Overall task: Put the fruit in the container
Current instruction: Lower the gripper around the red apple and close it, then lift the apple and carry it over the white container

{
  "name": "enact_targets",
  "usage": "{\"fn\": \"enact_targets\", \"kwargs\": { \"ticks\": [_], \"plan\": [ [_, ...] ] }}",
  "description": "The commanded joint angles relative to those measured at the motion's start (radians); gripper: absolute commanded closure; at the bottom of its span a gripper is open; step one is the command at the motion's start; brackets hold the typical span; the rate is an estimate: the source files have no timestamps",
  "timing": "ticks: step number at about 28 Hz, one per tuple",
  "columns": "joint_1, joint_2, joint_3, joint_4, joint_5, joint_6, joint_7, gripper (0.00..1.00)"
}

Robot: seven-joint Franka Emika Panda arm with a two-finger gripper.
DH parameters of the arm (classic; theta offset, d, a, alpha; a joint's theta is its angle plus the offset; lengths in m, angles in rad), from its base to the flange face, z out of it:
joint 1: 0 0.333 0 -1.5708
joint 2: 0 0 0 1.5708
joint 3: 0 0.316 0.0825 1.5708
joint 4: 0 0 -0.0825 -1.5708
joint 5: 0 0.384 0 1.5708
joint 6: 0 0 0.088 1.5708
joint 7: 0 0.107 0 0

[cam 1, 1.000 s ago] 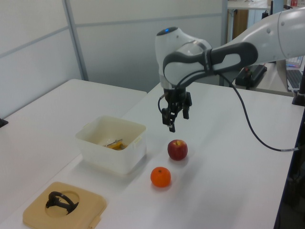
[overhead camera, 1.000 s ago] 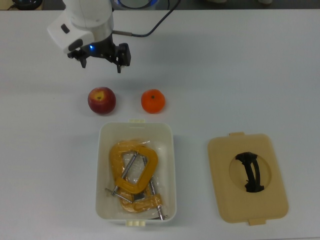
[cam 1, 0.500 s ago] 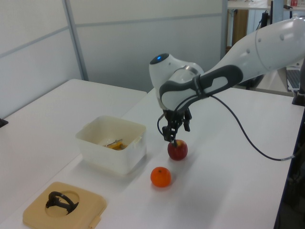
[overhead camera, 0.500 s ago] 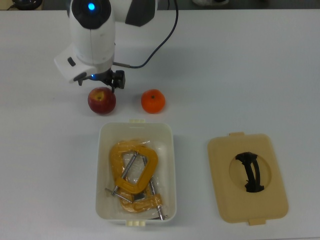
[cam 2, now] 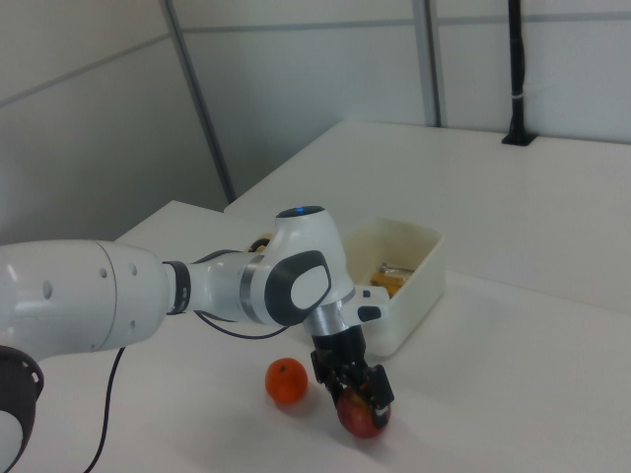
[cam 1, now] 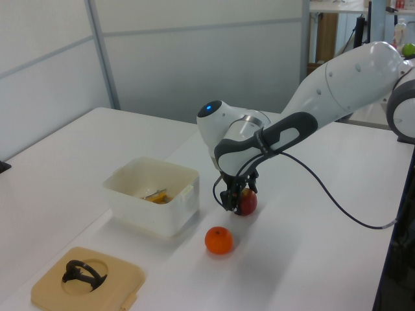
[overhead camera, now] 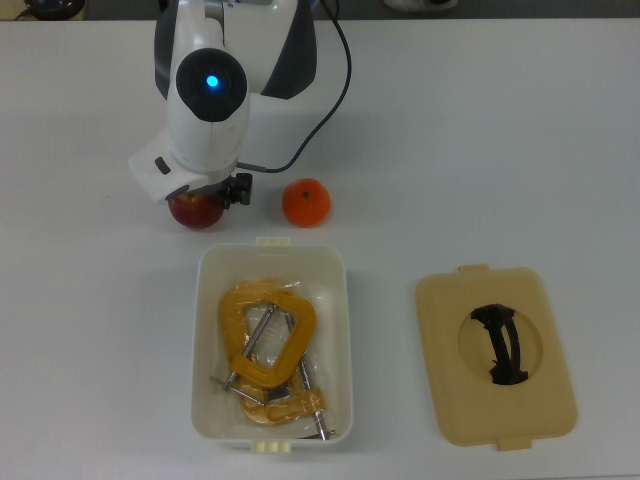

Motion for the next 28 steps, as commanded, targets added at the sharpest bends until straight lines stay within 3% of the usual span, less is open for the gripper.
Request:
{"fn": "enact_targets", "kwargs": {
  "ticks": [1, 3, 4, 9, 13, 18, 22, 28],
  "plan": [
    [0.003, -0.016, -0.002, -0.023, -0.023, 0.031, 0.031, 0.43],
    [0.002, -0.025, -0.002, -0.023, -0.023, 0.03, 0.025, 0.6],
    [0.002, -0.03, -0.002, -0.022, -0.023, 0.028, 0.024, 0.62],
    [-0.007, -0.099, -0.008, -0.01, -0.022, 0.017, 0.017, 0.61],
    [-0.018, -0.143, -0.009, 0.042, -0.003, 0.017, 0.024, 0.61],
    [-0.004, -0.128, 0.0, 0.131, -0.003, 0.034, 0.048, 0.6],
    [0.011, -0.097, 0.015, 0.179, -0.005, 0.143, 0.141, 0.57],
    [0.039, -0.021, 0.03, 0.179, -0.031, 0.477, 0.292, 0.57]
  ]
}}
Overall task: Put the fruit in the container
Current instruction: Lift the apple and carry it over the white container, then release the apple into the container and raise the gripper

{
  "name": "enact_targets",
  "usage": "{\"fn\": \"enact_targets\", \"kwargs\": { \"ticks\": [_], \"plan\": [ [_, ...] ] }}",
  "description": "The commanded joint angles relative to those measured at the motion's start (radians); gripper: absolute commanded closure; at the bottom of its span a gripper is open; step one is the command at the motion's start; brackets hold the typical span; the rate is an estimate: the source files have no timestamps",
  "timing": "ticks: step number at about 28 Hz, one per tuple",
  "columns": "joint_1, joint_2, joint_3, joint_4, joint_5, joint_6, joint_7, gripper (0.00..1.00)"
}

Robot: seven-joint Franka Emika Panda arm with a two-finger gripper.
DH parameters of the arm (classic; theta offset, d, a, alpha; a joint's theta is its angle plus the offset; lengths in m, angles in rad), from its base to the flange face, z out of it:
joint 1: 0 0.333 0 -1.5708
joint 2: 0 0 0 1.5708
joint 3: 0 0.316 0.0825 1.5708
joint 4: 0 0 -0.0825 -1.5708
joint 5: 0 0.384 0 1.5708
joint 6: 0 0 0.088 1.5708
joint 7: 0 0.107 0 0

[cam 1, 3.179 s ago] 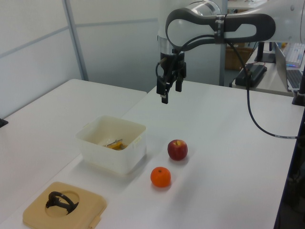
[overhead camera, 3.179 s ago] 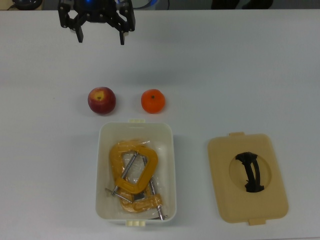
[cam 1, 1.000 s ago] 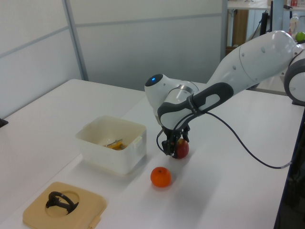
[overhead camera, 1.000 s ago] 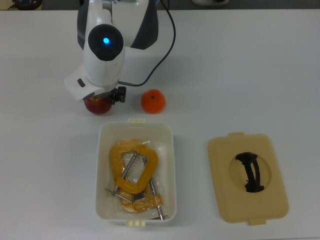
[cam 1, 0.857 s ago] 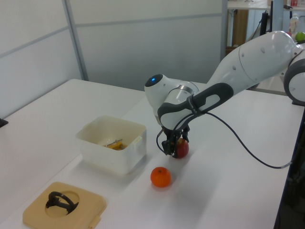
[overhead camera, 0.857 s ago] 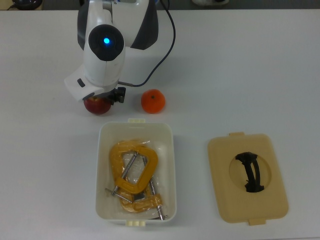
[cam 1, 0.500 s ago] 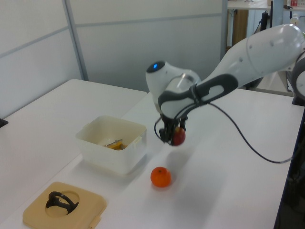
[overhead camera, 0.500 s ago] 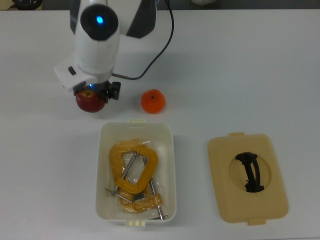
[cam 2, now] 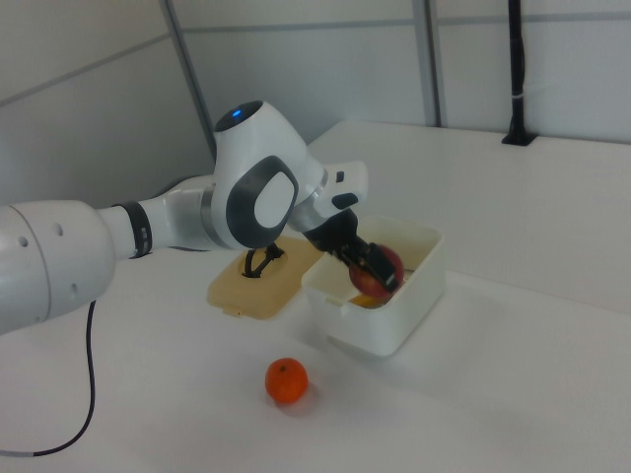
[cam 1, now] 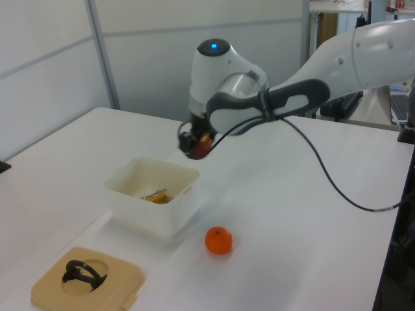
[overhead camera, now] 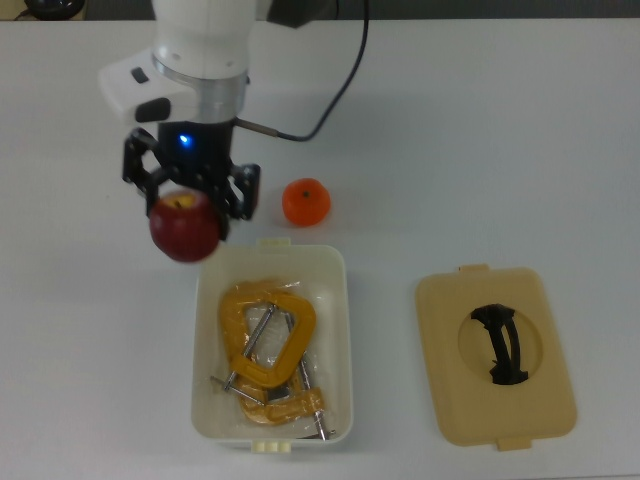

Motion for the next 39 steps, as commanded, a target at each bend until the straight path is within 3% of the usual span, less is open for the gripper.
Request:
{"fn": "enact_targets", "kwargs": {
  "ticks": [1, 3, 5, 6, 10, 11, 12, 15, 24, 31, 35, 39],
  "plan": [
    [0.036, 0.095, 0.005, 0.024, -0.033, 0.258, 0.109, 0.57],
    [0.037, 0.109, 0.005, 0.024, -0.032, 0.305, 0.111, 0.55],
    [0.039, 0.121, 0.005, 0.025, -0.032, 0.337, 0.112, 0.44],
    [0.049, 0.128, 0.006, 0.027, -0.033, 0.349, 0.112, 0.34],
    [0.056, 0.129, 0.006, 0.025, -0.032, 0.348, 0.109, 0.22],
    [0.057, 0.128, 0.006, 0.025, -0.018, 0.347, 0.112, 0.07],
    [0.057, 0.126, 0.006, 0.025, -0.012, 0.343, 0.117, 0.0],
    [0.057, 0.114, 0.006, 0.021, -0.01, 0.331, 0.155, 0.0],
    [0.059, 0.007, 0.028, 0.005, 0.013, -0.073, 0.137, 0.0],
    [0.059, -0.067, 0.039, -0.025, 0.212, -0.447, -0.309, 0.0],
    [0.06, -0.061, 0.048, -0.044, 0.214, -0.474, -0.366, 0.0],
    [0.082, -0.021, 0.075, -0.082, 0.173, -0.459, -0.377, 0.0]
  ]
}}
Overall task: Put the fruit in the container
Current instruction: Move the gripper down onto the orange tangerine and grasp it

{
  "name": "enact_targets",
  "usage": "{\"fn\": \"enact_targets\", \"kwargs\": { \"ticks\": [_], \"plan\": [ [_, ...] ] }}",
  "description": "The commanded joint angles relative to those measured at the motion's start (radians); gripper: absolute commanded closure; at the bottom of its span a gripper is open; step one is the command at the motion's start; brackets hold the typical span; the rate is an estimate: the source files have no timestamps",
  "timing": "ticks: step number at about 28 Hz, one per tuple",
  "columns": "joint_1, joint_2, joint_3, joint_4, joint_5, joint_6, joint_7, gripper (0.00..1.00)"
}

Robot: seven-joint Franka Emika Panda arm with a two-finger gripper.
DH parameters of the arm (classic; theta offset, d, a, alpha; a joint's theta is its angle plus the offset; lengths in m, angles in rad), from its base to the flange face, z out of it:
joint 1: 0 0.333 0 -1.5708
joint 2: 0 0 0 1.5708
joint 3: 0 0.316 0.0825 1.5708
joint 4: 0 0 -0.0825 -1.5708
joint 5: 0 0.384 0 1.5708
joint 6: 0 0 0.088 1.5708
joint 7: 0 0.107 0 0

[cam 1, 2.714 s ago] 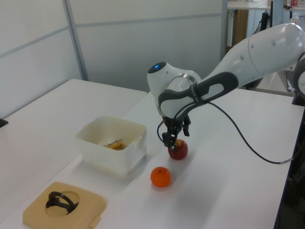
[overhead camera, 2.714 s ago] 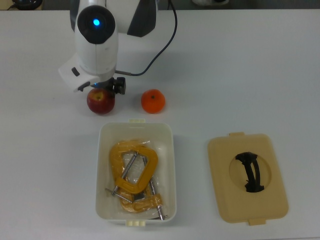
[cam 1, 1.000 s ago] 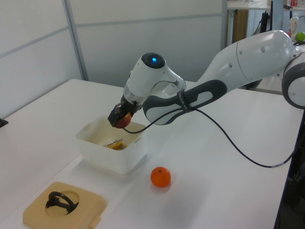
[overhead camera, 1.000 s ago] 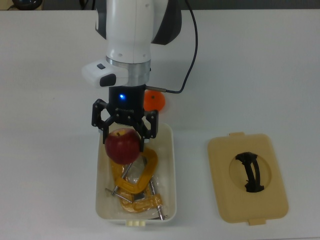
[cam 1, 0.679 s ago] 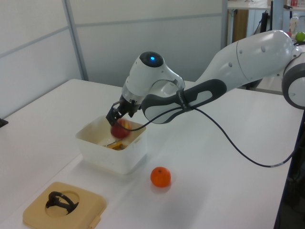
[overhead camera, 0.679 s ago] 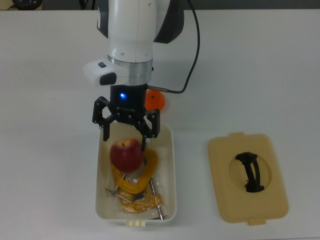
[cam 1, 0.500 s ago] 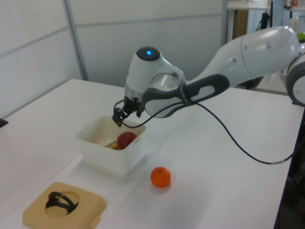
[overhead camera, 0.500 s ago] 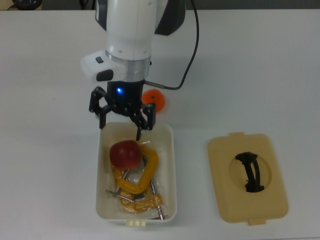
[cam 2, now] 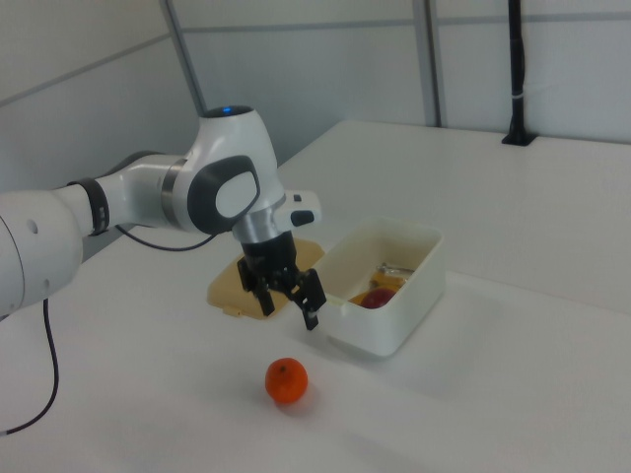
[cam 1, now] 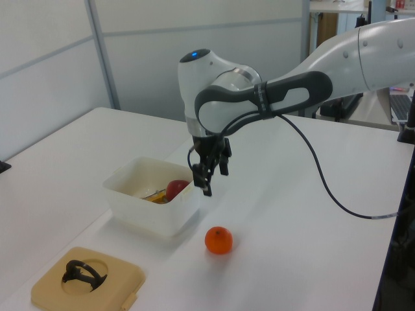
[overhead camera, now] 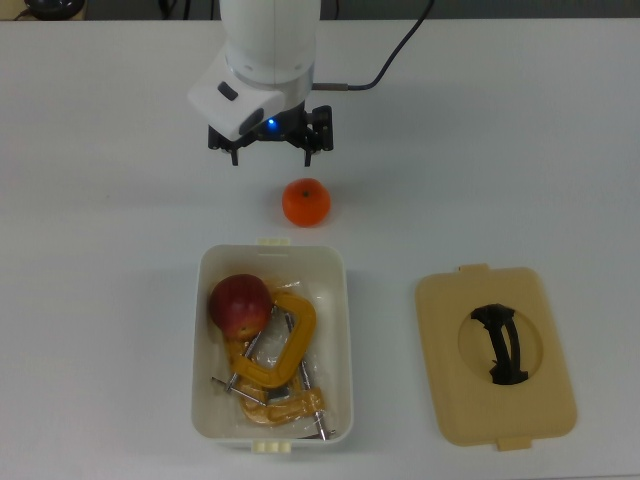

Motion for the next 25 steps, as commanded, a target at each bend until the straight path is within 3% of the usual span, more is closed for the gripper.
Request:
{"fn": "enact_targets", "kwargs": {
  "ticks": [1, 3, 9, 19, 23, 25],
  "plan": [
    [0.031, 0.034, 0.026, -0.067, -0.04, 0.013, -0.044, 0.0],
    [0.047, 0.055, 0.03, -0.087, -0.076, 0.032, -0.035, 0.0],
    [0.074, 0.092, 0.03, -0.114, -0.089, 0.093, -0.029, 0.0],
    [0.076, 0.151, 0.03, -0.117, -0.221, 0.13, 0.059, 0.0],
    [0.076, 0.154, 0.03, -0.136, -0.237, 0.136, 0.06, 0.0],
    [0.076, 0.154, 0.03, -0.137, -0.237, 0.136, 0.066, 0.23]
  ]
}}
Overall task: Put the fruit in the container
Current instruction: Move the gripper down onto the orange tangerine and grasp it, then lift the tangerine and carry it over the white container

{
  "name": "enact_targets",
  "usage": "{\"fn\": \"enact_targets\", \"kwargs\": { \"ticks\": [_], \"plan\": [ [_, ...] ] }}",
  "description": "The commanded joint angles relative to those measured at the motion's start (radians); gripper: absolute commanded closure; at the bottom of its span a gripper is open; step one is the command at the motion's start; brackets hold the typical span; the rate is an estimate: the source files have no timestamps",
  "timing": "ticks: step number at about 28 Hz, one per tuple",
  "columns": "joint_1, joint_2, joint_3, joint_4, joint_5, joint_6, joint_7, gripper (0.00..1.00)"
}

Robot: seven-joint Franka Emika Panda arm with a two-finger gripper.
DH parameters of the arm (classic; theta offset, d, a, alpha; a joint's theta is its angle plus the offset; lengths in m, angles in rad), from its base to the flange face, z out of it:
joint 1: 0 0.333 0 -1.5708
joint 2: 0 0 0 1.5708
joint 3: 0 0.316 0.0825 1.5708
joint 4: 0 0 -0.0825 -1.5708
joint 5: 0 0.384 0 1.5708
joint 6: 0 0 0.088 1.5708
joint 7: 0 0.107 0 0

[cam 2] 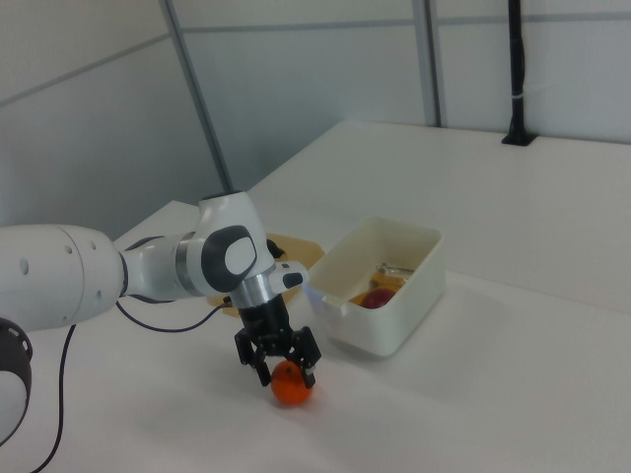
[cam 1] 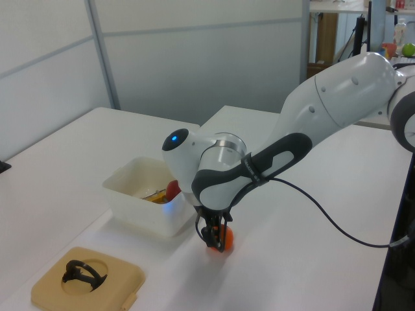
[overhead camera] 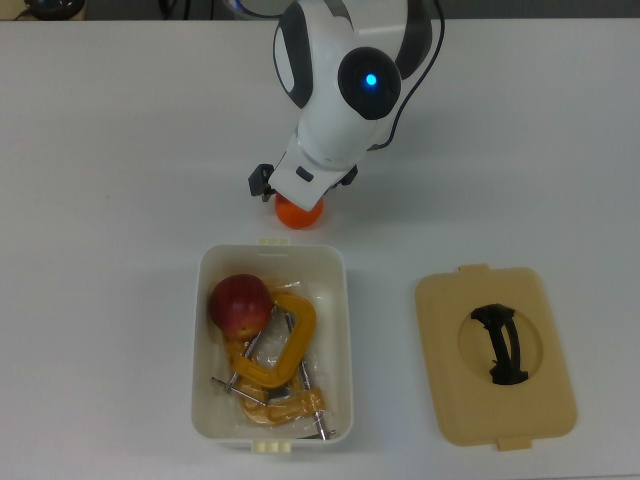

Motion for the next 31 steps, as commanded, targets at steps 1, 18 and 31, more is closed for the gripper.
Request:
{"fn": "enact_targets", "kwargs": {
  "ticks": [1, 18, 31],
  "plan": [
    [0.003, -0.005, -0.004, -0.028, -0.022, 0.038, 0.035, 0.32],
    [-0.043, -0.144, -0.014, 0.043, 0.013, 0.043, 0.023, 0.67],
    [-0.096, -0.062, -0.016, 0.256, 0.131, 0.251, 0.107, 0.66]
  ]
}}
